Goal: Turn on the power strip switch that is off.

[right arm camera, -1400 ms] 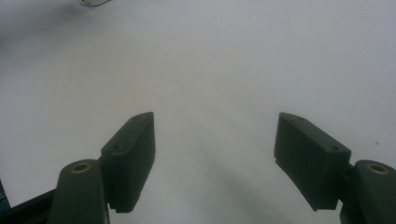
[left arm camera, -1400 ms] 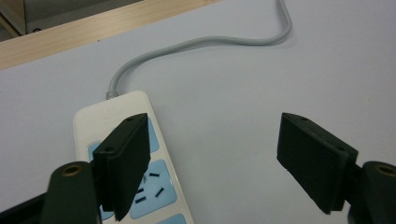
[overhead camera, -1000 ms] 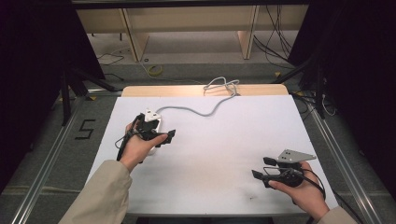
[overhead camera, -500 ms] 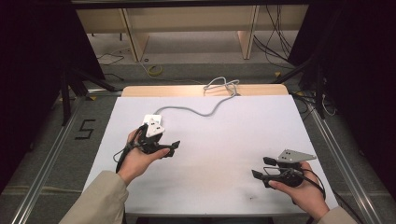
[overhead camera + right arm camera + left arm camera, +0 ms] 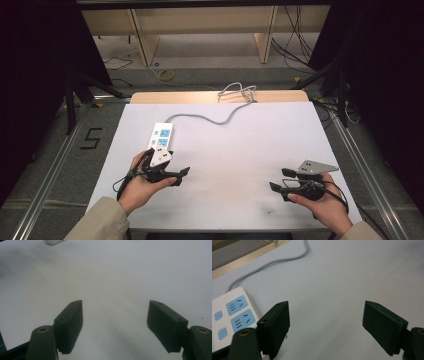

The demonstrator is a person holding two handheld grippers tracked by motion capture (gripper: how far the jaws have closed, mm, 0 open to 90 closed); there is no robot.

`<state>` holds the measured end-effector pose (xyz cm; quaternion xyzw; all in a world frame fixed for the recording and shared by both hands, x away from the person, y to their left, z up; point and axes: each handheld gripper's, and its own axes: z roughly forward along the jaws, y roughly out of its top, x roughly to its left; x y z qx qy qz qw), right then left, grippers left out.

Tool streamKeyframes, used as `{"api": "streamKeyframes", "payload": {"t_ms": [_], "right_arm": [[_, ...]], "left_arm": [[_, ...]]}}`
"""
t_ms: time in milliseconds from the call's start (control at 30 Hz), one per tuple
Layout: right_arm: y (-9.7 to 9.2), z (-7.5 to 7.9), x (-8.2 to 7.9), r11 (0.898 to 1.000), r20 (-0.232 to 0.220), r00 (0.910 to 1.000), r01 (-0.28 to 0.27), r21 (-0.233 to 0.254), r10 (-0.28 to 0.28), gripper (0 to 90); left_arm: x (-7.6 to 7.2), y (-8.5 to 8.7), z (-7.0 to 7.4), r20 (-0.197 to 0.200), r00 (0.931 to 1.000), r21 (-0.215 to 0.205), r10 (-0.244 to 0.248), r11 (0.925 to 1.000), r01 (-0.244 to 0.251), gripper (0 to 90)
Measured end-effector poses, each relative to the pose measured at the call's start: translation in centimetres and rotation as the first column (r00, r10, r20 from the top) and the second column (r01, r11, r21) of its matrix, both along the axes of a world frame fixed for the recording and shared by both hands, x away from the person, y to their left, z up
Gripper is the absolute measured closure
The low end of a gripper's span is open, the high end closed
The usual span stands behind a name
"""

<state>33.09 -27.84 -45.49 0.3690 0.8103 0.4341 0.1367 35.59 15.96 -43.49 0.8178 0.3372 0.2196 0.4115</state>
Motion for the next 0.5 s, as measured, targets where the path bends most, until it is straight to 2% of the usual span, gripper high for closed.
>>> {"api": "streamKeyframes", "payload": {"t_ms": [233, 367, 500], "right_arm": [[0.0, 0.0, 0.0, 1.0, 0.0, 1.0, 0.001, -0.004, -0.001, 29.7], [0.0, 0.0, 0.0, 1.0, -0.001, 1.0, -0.001, -0.006, 0.001, 29.6], [0.1, -0.1, 0.1, 1.0, 0.0, 1.0, -0.005, -0.013, 0.005, 29.7]], "left_arm": [[-2.0, 1.0, -1.4, -0.03, 0.9993, 0.045, -0.022, 0.9987, 0.024, 20.6], [-2.7, 1.3, -1.5, -0.046, 0.9989, 0.042, -0.012, 0.999, 0.014, 20.7], [-2.6, 1.2, -1.4, -0.033, 0.9994, 0.038, -0.007, 0.9992, 0.008, 20.7]]}}
